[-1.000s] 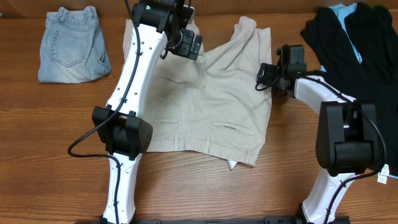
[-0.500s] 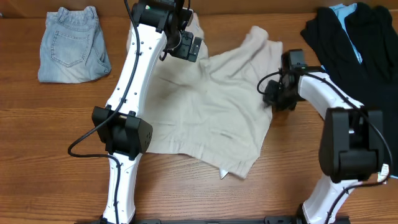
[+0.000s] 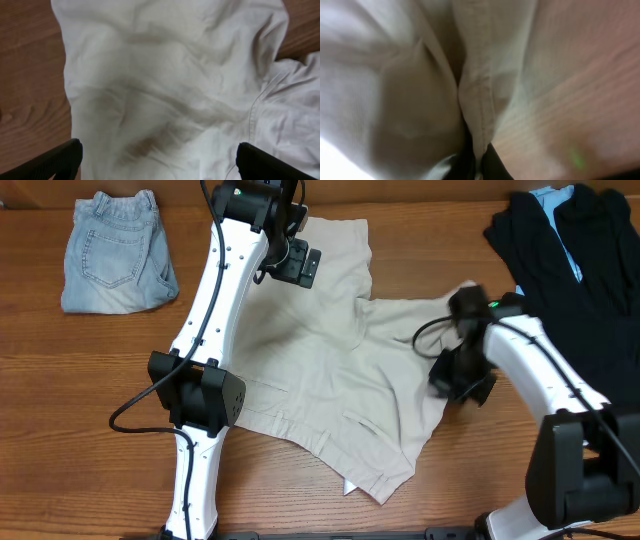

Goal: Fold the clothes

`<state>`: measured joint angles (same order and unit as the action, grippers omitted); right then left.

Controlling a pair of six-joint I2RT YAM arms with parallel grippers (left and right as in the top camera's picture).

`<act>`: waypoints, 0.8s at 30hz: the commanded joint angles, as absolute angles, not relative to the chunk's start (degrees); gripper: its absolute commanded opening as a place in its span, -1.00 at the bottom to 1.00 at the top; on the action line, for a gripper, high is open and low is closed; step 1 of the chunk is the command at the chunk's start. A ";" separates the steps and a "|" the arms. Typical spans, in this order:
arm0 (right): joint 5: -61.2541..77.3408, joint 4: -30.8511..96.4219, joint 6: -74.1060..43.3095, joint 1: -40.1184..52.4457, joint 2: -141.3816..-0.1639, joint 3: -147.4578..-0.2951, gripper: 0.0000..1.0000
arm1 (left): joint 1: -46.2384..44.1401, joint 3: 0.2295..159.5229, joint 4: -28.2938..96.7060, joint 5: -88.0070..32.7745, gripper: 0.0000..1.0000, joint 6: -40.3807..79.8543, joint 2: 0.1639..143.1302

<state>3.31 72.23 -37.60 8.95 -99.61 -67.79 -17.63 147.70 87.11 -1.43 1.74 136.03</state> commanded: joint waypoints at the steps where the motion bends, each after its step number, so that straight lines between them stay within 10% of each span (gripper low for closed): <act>1: 3.79 72.77 -44.93 13.69 -98.89 -63.24 -0.92 | -17.72 149.08 89.86 -0.84 1.00 1.21 135.63; 9: 3.25 71.57 -43.62 18.39 -90.17 -63.57 -0.62 | -17.04 147.44 96.82 -1.69 0.98 2.90 135.63; 10: 3.27 71.77 -41.98 17.50 -87.99 -64.64 -0.44 | -17.04 146.63 96.82 -2.72 0.98 3.49 135.63; 11: 3.27 72.25 -40.71 16.60 -86.15 -65.49 0.15 | -17.04 145.86 96.82 -3.33 0.98 3.79 135.63; 14: 3.73 73.56 -35.99 13.58 -81.62 -67.79 0.67 | -17.28 141.97 96.84 -4.14 0.98 5.41 135.63; 24: 3.68 68.42 -29.45 8.49 -77.73 -70.91 0.82 | -17.45 124.68 95.96 -5.61 0.98 6.70 135.63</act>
